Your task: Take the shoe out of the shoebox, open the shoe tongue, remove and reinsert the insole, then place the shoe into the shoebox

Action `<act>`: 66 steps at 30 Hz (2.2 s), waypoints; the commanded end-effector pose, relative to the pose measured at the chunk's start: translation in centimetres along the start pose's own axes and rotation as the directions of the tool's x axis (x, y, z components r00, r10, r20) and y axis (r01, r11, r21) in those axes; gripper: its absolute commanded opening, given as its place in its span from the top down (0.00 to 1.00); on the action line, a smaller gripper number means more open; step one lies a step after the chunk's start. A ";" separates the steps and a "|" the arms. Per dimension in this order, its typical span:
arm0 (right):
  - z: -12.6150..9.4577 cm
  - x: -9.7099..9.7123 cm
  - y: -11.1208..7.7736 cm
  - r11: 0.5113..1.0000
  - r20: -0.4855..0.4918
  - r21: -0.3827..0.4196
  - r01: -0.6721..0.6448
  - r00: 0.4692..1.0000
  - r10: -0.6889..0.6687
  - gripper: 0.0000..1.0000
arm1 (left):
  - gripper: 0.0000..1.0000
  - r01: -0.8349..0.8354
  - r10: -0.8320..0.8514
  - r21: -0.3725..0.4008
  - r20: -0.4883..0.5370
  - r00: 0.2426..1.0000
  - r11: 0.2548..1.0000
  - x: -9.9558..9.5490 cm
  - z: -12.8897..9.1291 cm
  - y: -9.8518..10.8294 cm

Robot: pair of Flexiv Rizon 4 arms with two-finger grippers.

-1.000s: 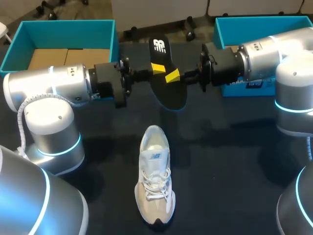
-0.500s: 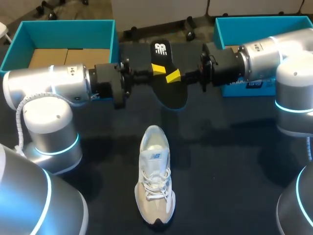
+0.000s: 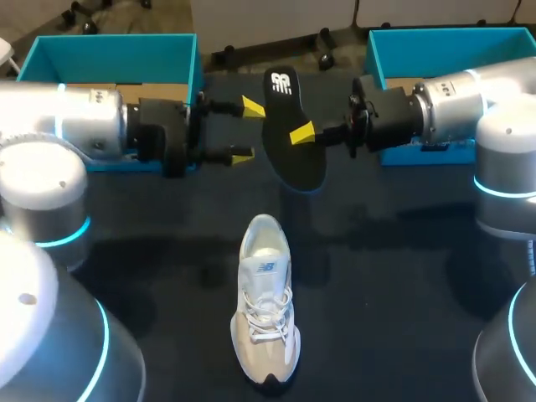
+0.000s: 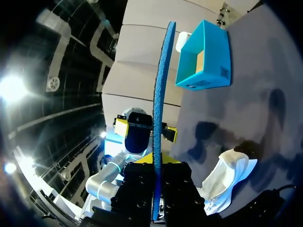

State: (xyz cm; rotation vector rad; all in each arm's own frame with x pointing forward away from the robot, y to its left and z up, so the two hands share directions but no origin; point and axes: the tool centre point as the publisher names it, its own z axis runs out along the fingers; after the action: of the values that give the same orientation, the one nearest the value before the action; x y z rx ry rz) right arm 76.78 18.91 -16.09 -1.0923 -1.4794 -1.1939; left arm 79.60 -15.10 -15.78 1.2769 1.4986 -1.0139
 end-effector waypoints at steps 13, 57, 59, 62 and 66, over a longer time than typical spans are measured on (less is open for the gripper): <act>0.5 -0.9 0.3 1.000 -0.006 0.007 0.021 1.000 -0.021 1.00 | 0.00 0.117 -0.126 -0.064 -0.157 0.980 0.991 0.1 -1.0 -1.5; 3.6 -3.6 -2.7 0.889 0.077 -0.171 0.425 0.905 -0.418 1.00 | 0.00 0.703 -0.939 -0.622 -0.215 0.270 0.345 8.9 -7.9 -5.4; 3.9 -3.7 -2.8 0.869 0.084 -0.174 0.464 0.886 -0.456 1.00 | 0.00 0.672 -0.947 -0.668 -0.200 0.252 0.320 9.5 -8.0 -6.0; 4.2 -3.9 -2.9 0.860 0.092 -0.179 0.478 0.879 -0.469 1.00 | 0.00 0.628 -0.951 -0.719 -0.165 0.260 0.297 10.0 -8.0 -6.2; 4.2 -3.9 -2.9 0.860 0.092 -0.179 0.478 0.879 -0.469 1.00 | 0.00 0.628 -0.951 -0.719 -0.165 0.260 0.297 10.0 -8.0 -6.2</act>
State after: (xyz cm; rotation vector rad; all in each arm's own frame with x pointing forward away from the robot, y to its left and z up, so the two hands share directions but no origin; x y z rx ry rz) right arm 74.25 21.96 -20.90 -0.9019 -1.7549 -1.6968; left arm 72.14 -5.46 -23.24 0.2126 2.9021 -0.7340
